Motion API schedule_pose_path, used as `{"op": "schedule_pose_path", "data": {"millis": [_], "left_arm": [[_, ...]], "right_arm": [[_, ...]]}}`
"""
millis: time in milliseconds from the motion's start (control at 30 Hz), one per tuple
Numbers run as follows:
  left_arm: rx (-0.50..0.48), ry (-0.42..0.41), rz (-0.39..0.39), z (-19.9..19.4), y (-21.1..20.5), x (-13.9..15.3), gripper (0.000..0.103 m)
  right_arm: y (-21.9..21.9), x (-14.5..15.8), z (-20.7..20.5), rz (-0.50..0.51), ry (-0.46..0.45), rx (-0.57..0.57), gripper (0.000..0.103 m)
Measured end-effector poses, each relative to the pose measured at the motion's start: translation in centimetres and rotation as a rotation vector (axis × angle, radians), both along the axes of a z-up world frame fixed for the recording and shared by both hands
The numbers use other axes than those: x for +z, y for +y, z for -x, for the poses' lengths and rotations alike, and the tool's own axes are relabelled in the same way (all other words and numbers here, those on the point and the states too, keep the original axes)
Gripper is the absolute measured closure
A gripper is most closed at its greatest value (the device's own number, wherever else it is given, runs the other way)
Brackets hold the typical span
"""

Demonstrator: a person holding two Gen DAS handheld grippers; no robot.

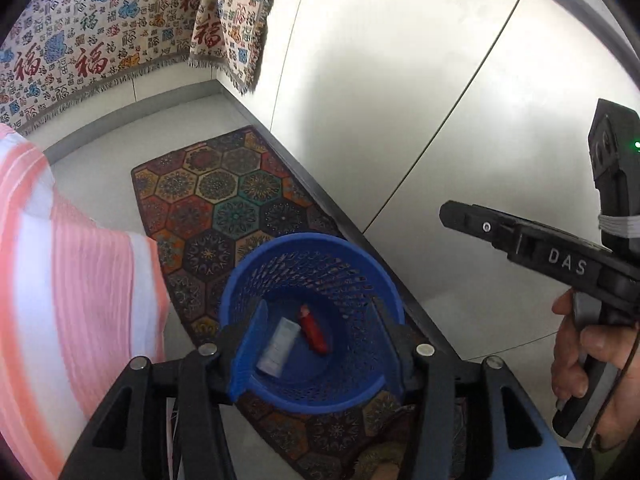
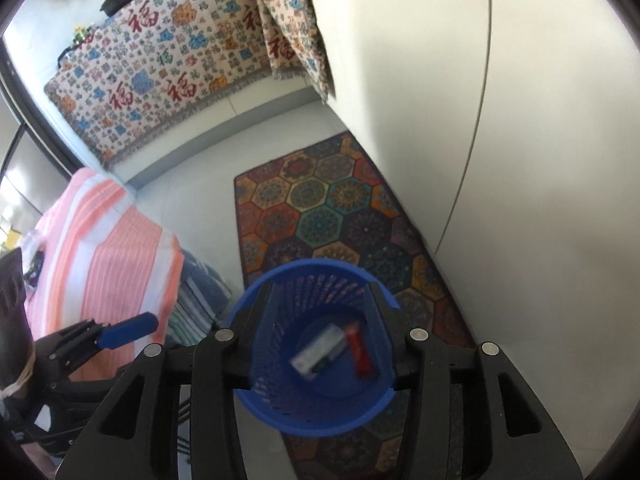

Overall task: Collect trash
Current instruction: 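Return both tools to the table, right tool toward the crushed orange can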

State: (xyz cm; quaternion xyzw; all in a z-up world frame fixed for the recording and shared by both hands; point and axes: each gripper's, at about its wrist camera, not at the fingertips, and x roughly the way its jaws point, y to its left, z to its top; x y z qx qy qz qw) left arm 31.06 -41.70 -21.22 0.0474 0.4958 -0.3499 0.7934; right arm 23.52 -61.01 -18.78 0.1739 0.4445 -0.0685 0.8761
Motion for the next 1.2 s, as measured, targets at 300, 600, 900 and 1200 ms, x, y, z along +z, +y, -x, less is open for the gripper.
{"op": "schedule_pose_path", "data": {"millis": [300,600,900,1200], "left_arm": [[-0.009,-0.116,0.025,8.5,6.8,5.9,0.05],[0.065,-0.177,-0.029,18.0,16.0,8.9,0.05],[0.347,-0.201,-0.107,20.1,29.9,7.1,0.05],[0.54,-0.185,-0.171,18.1,39.7,5.1,0.05]], "right_arm": [[6.1,6.4,3.0,0.14,-0.188,0.025,0.046],[20.5,7.1,5.7,0.107,-0.259,0.261,0.044],[35.8,3.5,6.9,0.092,-0.197,0.561,0.044],[41.5,2.7,8.0,0.064,-0.213,0.77,0.028]]}}
